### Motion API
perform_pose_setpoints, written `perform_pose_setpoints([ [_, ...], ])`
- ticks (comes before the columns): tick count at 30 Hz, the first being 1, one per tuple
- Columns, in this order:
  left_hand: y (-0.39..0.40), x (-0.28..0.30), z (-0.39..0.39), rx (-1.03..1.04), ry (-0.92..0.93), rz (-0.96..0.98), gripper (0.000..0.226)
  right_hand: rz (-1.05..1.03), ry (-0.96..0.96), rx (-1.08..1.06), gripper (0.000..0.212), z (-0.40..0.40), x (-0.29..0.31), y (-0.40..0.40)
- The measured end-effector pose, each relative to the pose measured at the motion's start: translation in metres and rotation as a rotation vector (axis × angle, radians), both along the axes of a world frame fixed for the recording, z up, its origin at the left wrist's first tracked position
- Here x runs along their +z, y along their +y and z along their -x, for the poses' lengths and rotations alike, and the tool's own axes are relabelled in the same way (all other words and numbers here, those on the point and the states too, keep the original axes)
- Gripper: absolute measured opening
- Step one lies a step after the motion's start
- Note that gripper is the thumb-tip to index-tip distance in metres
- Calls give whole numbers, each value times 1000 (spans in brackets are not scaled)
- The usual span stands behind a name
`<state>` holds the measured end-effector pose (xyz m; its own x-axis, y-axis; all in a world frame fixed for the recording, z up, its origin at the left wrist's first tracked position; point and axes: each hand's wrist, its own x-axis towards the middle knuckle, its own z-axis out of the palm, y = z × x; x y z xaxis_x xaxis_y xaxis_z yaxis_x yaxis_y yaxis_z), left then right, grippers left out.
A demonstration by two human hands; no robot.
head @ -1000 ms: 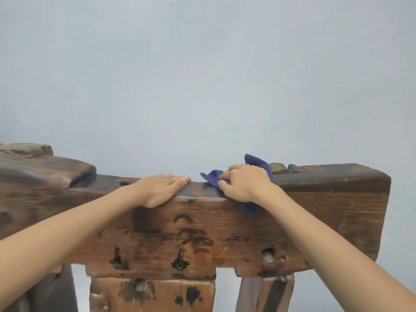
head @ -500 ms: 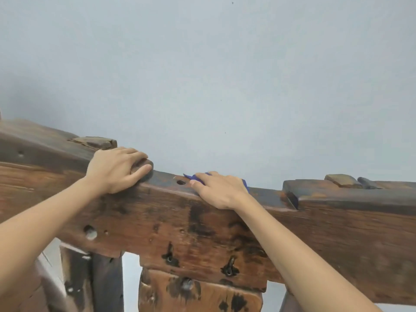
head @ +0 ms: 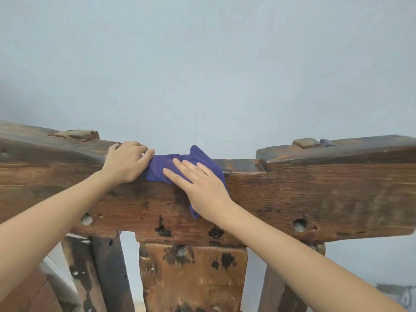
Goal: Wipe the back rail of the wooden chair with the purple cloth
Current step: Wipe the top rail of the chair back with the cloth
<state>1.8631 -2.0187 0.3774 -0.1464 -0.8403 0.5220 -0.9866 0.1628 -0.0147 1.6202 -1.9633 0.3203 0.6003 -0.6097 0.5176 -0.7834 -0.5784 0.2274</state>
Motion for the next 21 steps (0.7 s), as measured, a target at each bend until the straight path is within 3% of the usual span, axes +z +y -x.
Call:
perform_pose_setpoints([
  [6,-2,-4,105,-424,63,-88,65,188,-52,-165,71,109,-37,21],
  [10,1,-2,200,-632,179,-57,59,251,44,-211,66,173,-40,30],
  [17,21,6,315,-746,93,68,68,404,232,-221,53,283,-34,31],
  [19,17,11,331,-776,143,-13,67,436,262,-204,56,314,-25,29],
  [21,10,25,357,-889,340,-250,61,437,267,-203,60,341,-12,28],
])
